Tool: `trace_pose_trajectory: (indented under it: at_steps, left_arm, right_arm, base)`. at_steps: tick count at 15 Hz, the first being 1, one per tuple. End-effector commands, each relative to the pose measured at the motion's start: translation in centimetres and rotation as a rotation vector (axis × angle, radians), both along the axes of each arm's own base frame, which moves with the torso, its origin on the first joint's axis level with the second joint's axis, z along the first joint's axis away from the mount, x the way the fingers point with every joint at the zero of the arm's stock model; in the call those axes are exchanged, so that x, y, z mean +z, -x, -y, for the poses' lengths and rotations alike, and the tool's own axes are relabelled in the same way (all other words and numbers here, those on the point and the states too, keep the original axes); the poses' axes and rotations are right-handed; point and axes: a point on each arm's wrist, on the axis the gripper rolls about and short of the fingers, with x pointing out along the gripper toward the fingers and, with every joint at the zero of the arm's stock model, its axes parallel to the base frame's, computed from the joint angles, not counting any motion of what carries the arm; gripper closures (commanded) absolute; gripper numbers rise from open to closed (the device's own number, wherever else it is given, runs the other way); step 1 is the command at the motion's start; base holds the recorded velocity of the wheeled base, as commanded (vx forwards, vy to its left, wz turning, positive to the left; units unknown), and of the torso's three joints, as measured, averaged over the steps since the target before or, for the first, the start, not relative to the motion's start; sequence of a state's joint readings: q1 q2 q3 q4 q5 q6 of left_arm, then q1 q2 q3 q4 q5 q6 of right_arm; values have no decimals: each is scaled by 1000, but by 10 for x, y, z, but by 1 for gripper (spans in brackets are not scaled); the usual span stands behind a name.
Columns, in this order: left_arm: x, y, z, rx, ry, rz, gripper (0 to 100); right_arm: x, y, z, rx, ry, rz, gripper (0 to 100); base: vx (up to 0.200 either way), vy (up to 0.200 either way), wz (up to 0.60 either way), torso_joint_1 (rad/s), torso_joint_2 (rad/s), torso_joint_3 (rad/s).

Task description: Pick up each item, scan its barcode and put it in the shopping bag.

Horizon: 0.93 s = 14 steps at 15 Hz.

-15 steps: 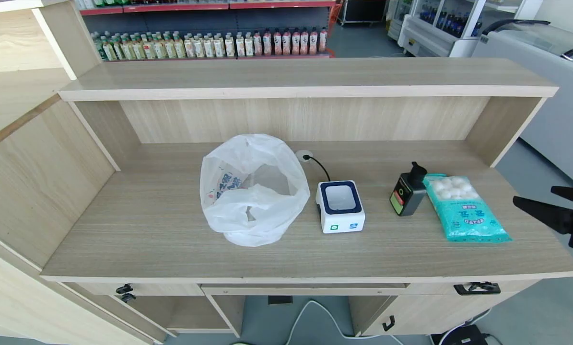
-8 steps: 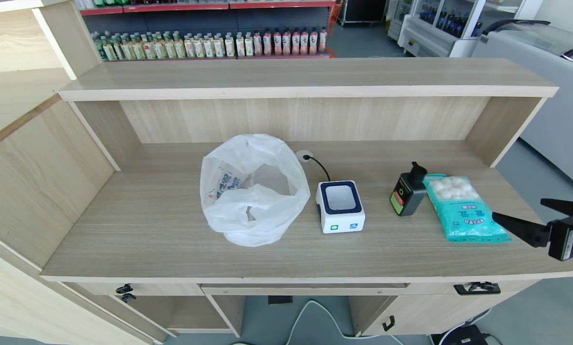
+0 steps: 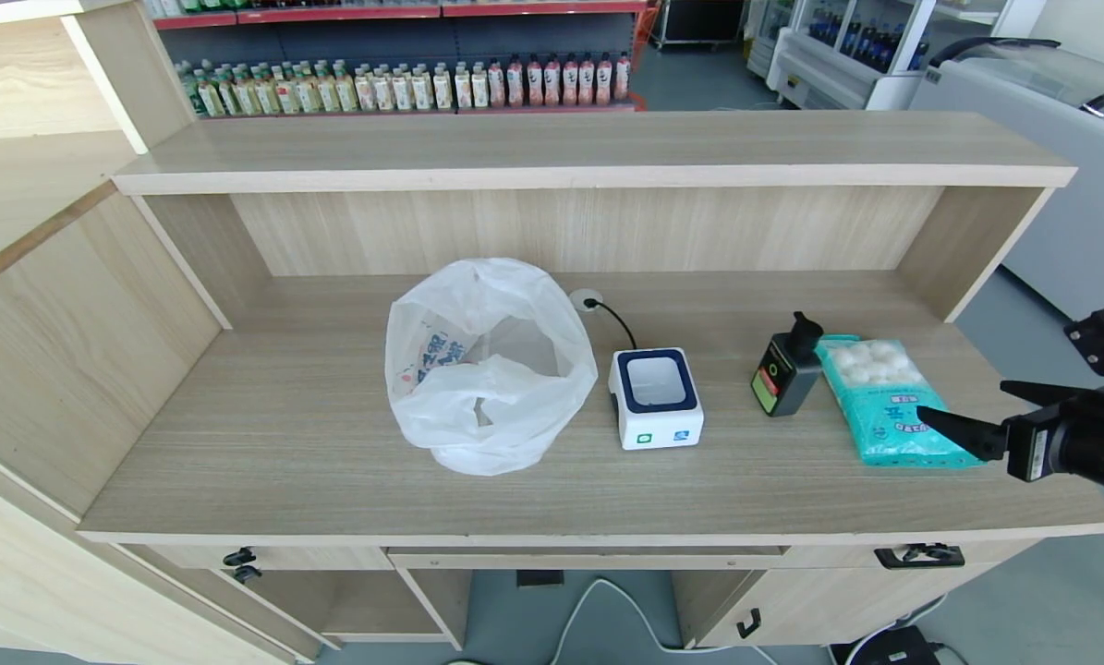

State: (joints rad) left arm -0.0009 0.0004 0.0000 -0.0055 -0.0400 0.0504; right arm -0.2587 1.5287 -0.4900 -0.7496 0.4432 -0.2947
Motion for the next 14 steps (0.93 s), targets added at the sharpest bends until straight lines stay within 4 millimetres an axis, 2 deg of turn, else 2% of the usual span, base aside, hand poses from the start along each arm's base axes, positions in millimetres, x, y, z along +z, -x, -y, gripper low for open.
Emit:
trace_pose_trajectory:
  at_steps: [1,7,14]
  left_arm:
    - [0,0,0,-1,0,1,0]
    - [0,0,0,-1,0,1,0]
    - [0,0,0,-1,0,1,0]
  right_arm:
    - [-8,-14,3,12,-7,-23,0]
    - [-9,-51,9,83,-22,-10,0]
    - [-24,-77,-13,184,-24,-8,0]
  base:
    - [0,0,0,0,0,0]
    - [0,0,0,0,0,0]
    - [0,0,0,0,0,0]
